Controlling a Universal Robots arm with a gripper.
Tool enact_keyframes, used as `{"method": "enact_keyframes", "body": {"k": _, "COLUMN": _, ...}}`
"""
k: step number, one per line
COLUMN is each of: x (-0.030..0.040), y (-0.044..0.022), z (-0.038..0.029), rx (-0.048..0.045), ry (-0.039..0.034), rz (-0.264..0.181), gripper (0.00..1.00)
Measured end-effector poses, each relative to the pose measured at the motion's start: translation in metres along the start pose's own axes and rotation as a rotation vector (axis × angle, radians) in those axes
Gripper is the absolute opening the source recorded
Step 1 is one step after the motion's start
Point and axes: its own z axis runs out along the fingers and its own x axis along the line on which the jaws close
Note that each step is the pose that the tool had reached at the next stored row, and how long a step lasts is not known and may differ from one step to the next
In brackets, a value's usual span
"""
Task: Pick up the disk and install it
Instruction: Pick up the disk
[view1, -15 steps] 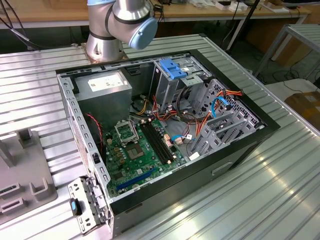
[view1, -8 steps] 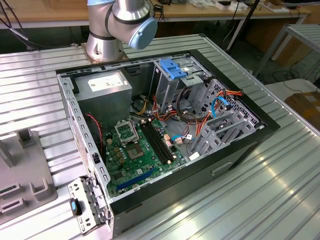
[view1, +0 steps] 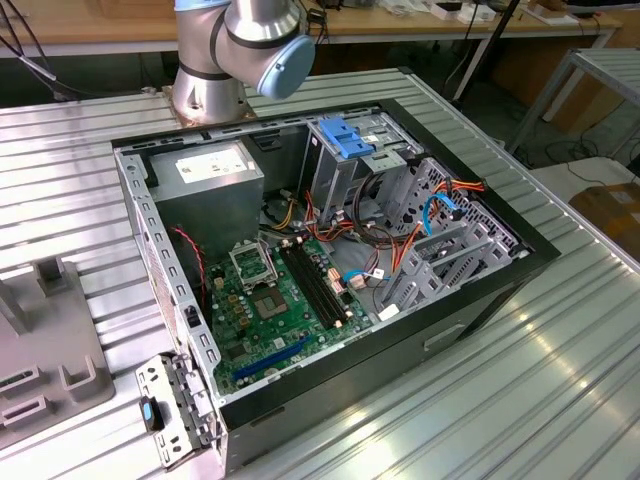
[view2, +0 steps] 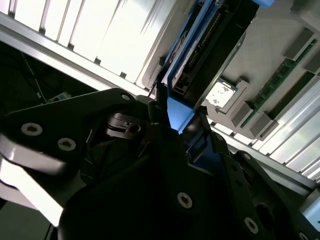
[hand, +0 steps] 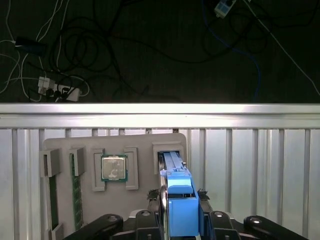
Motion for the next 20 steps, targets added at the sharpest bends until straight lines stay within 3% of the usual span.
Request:
{"method": "enact_keyframes", "body": {"k": 9, "x": 0.0, "y": -0.0001, "z": 0.0, "rx": 0.0, "ry": -0.0004, "rz": -0.02, "gripper": 0.37}}
{"method": "enact_keyframes", "body": {"k": 11, "x": 0.0, "y": -0.0001, "z": -0.0025, "rx": 0.0, "ry": -0.0005, "rz": -0.02, "gripper": 0.37}}
{"method": "enact_keyframes", "body": {"k": 15, "x": -0.0001, "y": -0.0005, "z": -0.0225, "rx": 0.0, "ry": -0.0004, "rz": -0.02, "gripper": 0.37}}
{"method": "enact_keyframes", "body": {"k": 19, "x": -0.0002, "y": -0.0014, "z": -0.0692, "rx": -0.0001, "ry": -0.0004, "rz": -0.02, "gripper": 0.37}}
{"method": "enact_keyframes", "body": {"k": 20, "x": -0.0003, "y": -0.0015, "z": -0.078, "rx": 0.0, "ry": -0.0004, "rz": -0.02, "gripper": 0.37}}
